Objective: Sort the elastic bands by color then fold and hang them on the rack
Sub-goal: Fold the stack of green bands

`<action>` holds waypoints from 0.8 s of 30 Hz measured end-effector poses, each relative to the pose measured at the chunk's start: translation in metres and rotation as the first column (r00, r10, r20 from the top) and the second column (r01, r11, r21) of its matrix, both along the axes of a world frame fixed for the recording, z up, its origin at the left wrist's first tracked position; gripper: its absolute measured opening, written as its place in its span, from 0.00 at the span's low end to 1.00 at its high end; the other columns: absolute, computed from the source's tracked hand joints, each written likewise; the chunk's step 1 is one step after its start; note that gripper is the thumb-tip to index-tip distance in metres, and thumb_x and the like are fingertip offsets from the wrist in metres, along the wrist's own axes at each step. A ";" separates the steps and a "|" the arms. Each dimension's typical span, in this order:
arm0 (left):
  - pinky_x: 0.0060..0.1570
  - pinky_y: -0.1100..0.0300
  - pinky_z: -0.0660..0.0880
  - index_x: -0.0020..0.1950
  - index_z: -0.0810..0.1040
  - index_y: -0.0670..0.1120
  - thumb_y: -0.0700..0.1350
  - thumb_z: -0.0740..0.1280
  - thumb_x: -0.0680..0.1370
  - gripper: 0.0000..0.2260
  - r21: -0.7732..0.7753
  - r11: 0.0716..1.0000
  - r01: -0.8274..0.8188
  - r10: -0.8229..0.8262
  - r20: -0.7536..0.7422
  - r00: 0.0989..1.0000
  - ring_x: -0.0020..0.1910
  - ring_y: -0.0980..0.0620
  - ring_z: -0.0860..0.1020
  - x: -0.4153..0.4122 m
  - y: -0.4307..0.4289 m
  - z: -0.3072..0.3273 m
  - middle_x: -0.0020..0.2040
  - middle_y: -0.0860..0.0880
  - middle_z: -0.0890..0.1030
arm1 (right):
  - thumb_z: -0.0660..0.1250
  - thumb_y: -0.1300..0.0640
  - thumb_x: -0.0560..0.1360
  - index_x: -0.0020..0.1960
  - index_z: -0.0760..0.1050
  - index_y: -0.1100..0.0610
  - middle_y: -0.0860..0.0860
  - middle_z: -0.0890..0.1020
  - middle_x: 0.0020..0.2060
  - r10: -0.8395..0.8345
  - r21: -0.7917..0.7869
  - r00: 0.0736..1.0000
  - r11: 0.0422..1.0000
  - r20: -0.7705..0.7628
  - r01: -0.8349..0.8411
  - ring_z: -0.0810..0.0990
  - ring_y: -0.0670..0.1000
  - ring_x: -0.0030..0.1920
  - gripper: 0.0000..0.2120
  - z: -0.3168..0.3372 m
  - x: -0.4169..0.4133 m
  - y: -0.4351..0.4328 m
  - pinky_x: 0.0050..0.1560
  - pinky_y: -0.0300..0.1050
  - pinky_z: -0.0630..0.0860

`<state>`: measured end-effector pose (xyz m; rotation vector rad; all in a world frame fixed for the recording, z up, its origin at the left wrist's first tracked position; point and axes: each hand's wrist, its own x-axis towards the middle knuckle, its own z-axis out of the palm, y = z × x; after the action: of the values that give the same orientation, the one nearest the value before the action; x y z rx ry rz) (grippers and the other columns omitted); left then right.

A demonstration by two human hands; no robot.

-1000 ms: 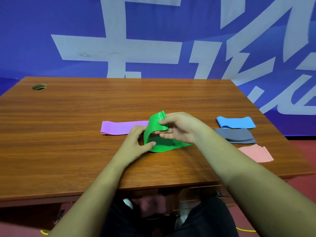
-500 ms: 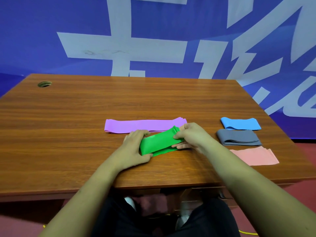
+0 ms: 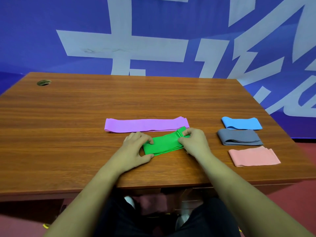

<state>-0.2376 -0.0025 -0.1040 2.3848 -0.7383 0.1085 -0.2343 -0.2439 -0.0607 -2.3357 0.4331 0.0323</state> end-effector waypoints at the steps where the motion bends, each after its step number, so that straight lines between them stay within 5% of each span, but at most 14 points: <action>1: 0.61 0.51 0.68 0.57 0.72 0.57 0.60 0.67 0.69 0.18 0.000 1.000 -0.001 0.001 -0.003 1.000 0.55 0.56 0.69 0.000 0.000 0.000 0.54 0.58 0.73 | 0.70 0.57 0.68 0.44 0.78 0.51 0.53 0.82 0.45 0.019 -0.039 1.000 0.999 0.006 -0.018 0.80 0.56 0.51 0.06 0.002 -0.001 0.001 0.45 0.46 0.75; 9: 0.60 0.53 0.70 0.56 0.74 0.55 0.57 0.68 0.70 0.16 -0.048 0.998 -0.028 0.028 0.004 1.000 0.53 0.58 0.71 0.000 -0.001 -0.001 0.52 0.60 0.74 | 0.69 0.59 0.71 0.53 0.71 0.49 0.47 0.76 0.49 0.075 -0.083 0.997 0.994 0.020 -0.073 0.79 0.53 0.48 0.14 0.009 -0.002 -0.002 0.43 0.48 0.75; 16: 0.59 0.68 0.66 0.58 0.74 0.53 0.55 0.69 0.69 0.19 -0.142 0.990 -0.017 0.007 -0.068 0.998 0.56 0.59 0.72 0.002 0.016 0.015 0.53 0.57 0.74 | 0.71 0.59 0.70 0.49 0.75 0.54 0.48 0.78 0.39 0.088 0.041 0.995 0.995 0.050 -0.090 0.79 0.51 0.44 0.08 0.009 -0.006 0.008 0.37 0.42 0.69; 24: 0.64 0.55 0.68 0.65 0.71 0.53 0.57 0.69 0.67 0.28 -0.028 0.999 -0.017 0.015 -0.064 0.998 0.60 0.58 0.71 -0.003 0.019 0.007 0.59 0.58 0.74 | 0.67 0.55 0.74 0.59 0.73 0.47 0.52 0.67 0.56 0.168 -0.217 0.985 0.964 0.036 -0.156 0.79 0.54 0.43 0.14 -0.002 -0.018 0.016 0.49 0.45 0.76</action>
<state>-0.2405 0.0161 -0.0971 2.3559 -0.6827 0.0488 -0.2519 -0.2276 -0.0626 -2.5730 0.2257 0.0005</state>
